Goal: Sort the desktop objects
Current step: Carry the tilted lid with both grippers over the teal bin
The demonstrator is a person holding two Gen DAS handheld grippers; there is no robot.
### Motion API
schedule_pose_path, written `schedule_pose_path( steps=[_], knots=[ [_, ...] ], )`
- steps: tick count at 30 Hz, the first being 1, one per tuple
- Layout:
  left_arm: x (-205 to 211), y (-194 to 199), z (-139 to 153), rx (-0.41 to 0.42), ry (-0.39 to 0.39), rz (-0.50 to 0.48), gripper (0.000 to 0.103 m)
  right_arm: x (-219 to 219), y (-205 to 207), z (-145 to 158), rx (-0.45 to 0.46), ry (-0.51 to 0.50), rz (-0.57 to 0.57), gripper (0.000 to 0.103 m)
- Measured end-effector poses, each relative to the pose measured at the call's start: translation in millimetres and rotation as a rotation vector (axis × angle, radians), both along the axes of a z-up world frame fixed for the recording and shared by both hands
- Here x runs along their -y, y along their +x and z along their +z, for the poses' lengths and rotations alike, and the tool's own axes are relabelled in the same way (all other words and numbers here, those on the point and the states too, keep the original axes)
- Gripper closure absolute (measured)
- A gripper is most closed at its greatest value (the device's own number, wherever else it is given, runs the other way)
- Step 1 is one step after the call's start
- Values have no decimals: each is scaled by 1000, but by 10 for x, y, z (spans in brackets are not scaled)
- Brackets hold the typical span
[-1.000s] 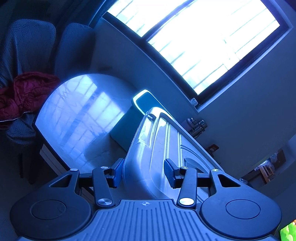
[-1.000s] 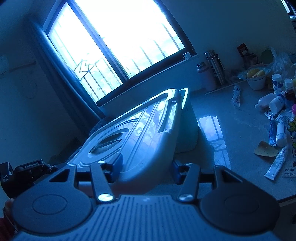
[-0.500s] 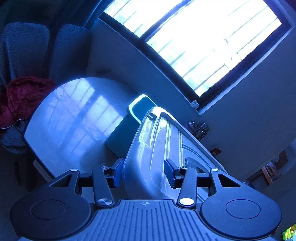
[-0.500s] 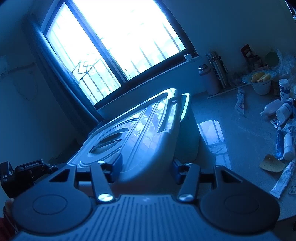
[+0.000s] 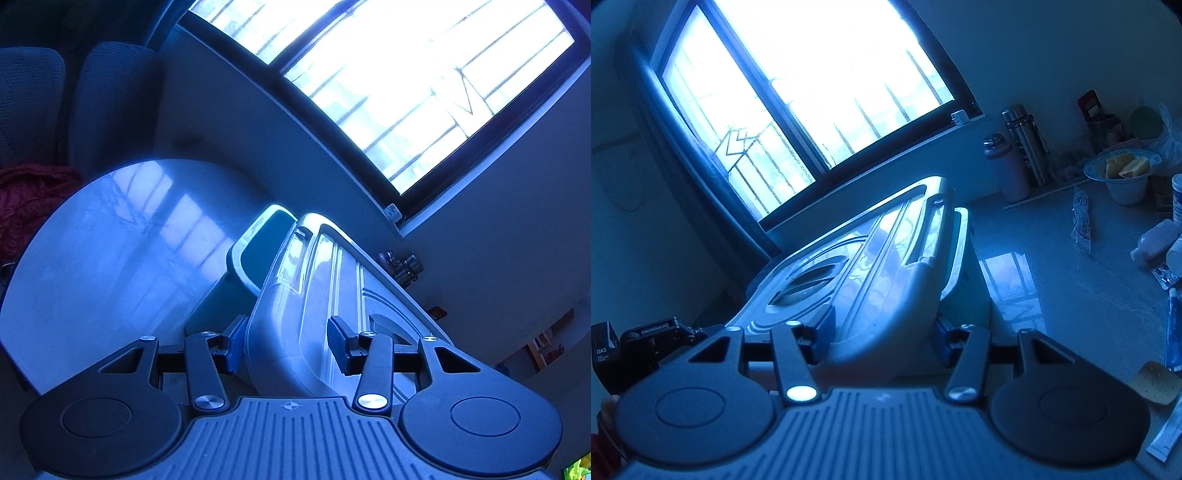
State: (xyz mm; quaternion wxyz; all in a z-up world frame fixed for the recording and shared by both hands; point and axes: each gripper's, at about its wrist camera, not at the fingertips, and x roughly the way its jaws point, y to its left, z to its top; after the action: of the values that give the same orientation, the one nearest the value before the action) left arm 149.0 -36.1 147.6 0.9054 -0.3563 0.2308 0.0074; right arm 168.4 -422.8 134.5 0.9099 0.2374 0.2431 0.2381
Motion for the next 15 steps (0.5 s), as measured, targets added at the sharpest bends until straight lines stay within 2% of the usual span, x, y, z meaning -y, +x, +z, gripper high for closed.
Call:
schedule_pose_path(
  steps=[15],
  knots=[
    [-349,950,79,-26,4,-50,56,-306,598,5,-29,3,-52,49]
  ],
)
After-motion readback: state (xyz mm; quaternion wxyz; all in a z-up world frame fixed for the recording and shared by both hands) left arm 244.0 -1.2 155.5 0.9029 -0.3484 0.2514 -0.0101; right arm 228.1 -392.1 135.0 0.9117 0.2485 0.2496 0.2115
